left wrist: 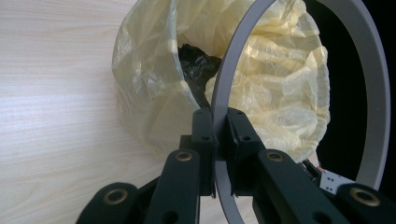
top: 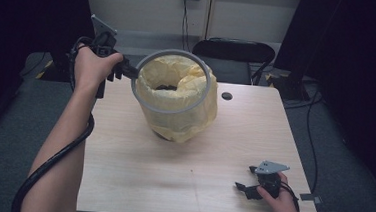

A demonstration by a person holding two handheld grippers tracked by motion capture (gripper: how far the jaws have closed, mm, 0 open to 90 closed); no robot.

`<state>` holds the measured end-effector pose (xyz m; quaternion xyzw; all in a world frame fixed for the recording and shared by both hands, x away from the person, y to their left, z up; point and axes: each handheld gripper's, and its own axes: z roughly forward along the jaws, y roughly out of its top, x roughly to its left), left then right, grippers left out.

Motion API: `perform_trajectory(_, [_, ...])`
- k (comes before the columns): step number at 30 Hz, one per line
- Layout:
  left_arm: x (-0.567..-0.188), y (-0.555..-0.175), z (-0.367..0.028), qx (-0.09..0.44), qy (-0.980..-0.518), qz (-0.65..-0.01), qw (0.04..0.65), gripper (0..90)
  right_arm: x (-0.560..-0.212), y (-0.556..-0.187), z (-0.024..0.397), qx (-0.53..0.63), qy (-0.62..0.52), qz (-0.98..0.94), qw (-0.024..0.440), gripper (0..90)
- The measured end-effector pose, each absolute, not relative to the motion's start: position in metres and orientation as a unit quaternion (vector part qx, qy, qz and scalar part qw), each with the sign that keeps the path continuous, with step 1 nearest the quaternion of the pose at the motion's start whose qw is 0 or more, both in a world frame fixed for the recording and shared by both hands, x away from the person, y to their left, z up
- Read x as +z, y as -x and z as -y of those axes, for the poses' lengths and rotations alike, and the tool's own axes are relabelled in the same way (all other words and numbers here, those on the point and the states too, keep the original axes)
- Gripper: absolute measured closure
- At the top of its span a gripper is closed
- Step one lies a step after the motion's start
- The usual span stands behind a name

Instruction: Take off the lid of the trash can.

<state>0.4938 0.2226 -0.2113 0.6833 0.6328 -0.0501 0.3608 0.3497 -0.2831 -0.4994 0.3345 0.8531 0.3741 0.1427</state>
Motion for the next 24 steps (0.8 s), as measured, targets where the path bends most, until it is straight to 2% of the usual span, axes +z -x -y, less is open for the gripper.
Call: perform_trajectory(24, [-0.222,-0.462,-0.227,-0.072,-0.713,-0.599,0.357,83.2,-0.5,-0.35,0.283,0.375,-0.333,-0.853,0.144,13.9])
